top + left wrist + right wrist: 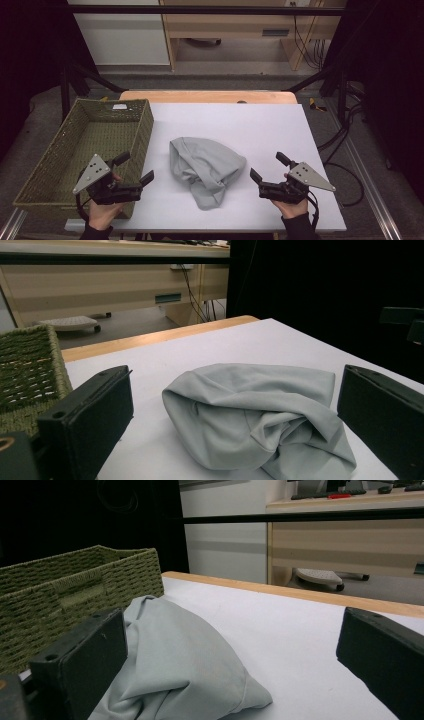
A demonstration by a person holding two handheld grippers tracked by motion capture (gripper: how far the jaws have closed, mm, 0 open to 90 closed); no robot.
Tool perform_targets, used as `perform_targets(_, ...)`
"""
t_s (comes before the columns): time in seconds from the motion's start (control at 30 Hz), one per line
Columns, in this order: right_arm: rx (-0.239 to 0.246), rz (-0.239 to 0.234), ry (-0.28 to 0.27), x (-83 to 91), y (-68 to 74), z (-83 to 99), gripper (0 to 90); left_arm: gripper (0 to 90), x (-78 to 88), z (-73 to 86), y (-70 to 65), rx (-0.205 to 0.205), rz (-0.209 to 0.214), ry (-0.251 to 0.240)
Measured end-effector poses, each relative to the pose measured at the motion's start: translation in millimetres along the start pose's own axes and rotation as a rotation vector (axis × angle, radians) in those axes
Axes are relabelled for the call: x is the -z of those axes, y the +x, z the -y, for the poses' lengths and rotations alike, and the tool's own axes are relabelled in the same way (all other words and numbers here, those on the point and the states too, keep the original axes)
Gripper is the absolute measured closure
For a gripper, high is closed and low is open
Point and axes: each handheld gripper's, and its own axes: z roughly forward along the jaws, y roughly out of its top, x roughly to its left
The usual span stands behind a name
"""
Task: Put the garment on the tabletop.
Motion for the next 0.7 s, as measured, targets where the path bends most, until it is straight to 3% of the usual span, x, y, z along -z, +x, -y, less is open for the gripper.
perform_targets(0.7, -0.002, 0.007, -0.004, 2.5, 0.4, -1.3, 0.3, 1.0, 0.8, 2.2, 3.2, 0.012, -0.006, 0.021)
